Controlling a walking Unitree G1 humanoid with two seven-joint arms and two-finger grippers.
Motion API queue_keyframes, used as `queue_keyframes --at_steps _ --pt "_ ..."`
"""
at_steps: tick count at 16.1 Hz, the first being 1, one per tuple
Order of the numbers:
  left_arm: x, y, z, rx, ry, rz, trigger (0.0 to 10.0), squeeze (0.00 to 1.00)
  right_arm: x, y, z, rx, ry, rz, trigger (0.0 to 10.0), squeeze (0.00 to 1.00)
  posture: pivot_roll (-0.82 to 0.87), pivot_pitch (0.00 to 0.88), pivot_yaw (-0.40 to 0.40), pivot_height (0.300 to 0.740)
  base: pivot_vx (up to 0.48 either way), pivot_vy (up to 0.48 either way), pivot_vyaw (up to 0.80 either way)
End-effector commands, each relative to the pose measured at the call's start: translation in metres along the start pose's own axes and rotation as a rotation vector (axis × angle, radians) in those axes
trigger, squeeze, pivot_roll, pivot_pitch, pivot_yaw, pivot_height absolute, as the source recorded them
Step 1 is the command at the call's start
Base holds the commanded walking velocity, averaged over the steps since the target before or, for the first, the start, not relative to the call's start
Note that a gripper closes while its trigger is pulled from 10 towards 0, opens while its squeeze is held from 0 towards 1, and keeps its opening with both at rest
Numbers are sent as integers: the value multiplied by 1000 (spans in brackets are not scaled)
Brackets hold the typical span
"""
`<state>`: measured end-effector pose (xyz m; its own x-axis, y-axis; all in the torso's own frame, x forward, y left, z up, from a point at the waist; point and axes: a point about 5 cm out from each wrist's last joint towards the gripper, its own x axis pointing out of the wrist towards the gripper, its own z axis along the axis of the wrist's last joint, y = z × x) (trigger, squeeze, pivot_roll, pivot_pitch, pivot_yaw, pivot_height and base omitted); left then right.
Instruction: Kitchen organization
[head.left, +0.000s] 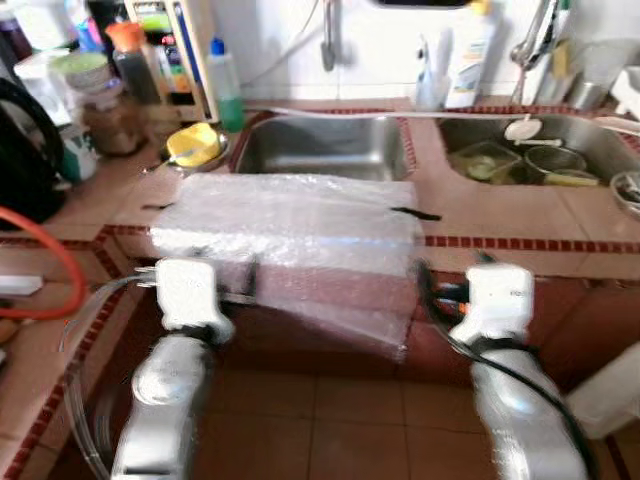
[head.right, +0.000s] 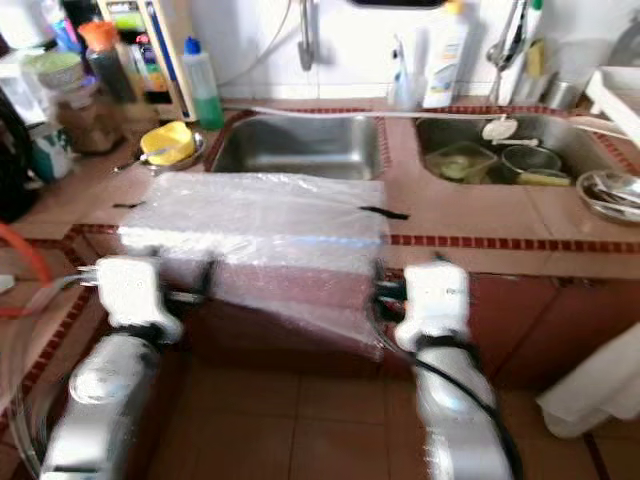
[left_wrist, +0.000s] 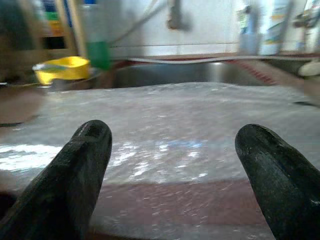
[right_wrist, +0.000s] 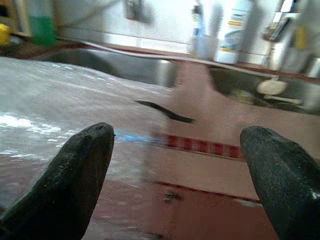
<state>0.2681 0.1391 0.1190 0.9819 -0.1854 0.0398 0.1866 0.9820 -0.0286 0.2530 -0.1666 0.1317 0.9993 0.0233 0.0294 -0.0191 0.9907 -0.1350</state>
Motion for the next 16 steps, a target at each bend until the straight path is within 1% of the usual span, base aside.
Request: queue_keyframes --at_steps 1,4,10,12,16 --pt "-1 12 3 19 -3 34 10000 0 2 10 4 20 -18 34 10000 0 14 20 52 740 364 259 0" --pt "-1 9 3 19 -1 22 10000 0 2 10 4 16 -19 35 10000 0 16 21 51 740 363 266 0" --pt "0 9 2 22 12 6 10000 0 4 12 5 16 -22 31 10000 0 19 24 57 740 366 272 0" --pt "3 8 -1 29 33 10 10000 0 3 12 5 17 -22 20 10000 0 16 27 61 740 0 0 0" --pt "5 6 1 53 24 -3 10000 0 3 12 5 14 -22 13 10000 0 13 28 63 740 0 0 0"
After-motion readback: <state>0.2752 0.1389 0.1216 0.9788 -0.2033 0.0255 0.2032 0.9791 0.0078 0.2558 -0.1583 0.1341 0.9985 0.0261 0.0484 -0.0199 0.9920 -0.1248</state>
